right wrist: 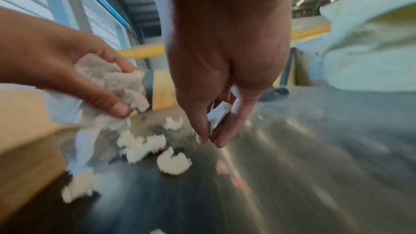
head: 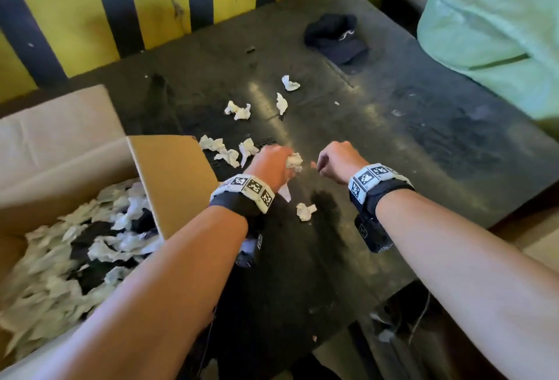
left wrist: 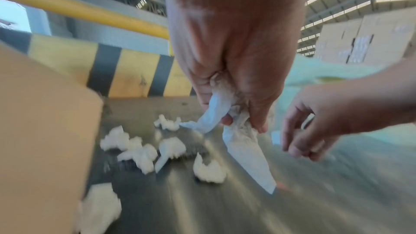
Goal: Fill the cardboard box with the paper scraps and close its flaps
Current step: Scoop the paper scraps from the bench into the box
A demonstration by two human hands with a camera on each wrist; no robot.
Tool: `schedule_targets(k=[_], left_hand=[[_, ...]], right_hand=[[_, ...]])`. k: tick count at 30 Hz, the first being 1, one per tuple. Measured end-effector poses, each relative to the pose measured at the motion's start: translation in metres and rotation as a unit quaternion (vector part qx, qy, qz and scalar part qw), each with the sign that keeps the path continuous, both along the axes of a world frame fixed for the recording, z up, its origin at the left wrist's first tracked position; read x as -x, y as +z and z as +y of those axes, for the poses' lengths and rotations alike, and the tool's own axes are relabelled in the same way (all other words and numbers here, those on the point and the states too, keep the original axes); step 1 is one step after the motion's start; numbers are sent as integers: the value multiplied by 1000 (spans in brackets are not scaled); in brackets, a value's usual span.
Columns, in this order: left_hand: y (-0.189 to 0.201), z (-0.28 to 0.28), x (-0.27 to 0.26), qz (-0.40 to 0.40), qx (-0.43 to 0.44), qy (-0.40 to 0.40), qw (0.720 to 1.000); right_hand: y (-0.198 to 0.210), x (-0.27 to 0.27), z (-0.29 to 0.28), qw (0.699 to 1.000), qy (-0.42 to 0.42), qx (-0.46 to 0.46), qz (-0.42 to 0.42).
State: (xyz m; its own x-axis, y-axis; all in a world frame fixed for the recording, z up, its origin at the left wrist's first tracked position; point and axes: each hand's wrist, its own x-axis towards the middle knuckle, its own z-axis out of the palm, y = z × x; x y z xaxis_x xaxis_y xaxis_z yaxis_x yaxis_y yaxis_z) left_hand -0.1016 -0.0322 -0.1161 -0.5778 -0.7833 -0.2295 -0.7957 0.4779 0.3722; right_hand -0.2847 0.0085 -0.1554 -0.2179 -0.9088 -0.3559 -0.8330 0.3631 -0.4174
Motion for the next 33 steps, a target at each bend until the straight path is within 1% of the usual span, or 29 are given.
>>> schedule_targets(k=[3, 6, 10, 13, 15, 16, 18, 20, 22, 24, 29, 33], left_hand=[[54, -32, -36, 39, 55, 70, 995], [89, -53, -95, 36, 90, 140, 985], [111, -50, -192, 13, 138, 222, 965], [114, -29, -262, -11, 157, 279, 947], [111, -13, -304, -20, 140, 321, 937], [106, -6, -324, -25, 113, 334, 935], [90, 8, -359, -57, 47, 347, 935], [75, 22, -388, -98, 6, 361, 928], [67, 31, -405, -100, -8, 378, 920], [65, 35, -416, -96, -16, 383, 919], [65, 36, -424, -100, -21, 361, 927], [84, 41, -420, -107, -25, 336, 936]], right_hand=[[51, -27, -27, 999, 25, 43, -6], [101, -74, -50, 991, 95, 95, -20], [153, -168, -63, 970, 193, 138, -57], [173, -245, -58, 952, 262, 113, -113], [176, -290, -50, 939, 306, 93, -123], [174, -310, -46, 934, 331, 76, -114], [166, -342, -36, 919, 392, 24, -46], [152, -364, -29, 901, 433, -19, 31], [140, -379, -25, 899, 434, -35, 55], [135, -388, -23, 902, 427, -32, 53], [129, -397, -17, 897, 431, -53, 79], [134, -389, -21, 910, 412, -28, 44]])
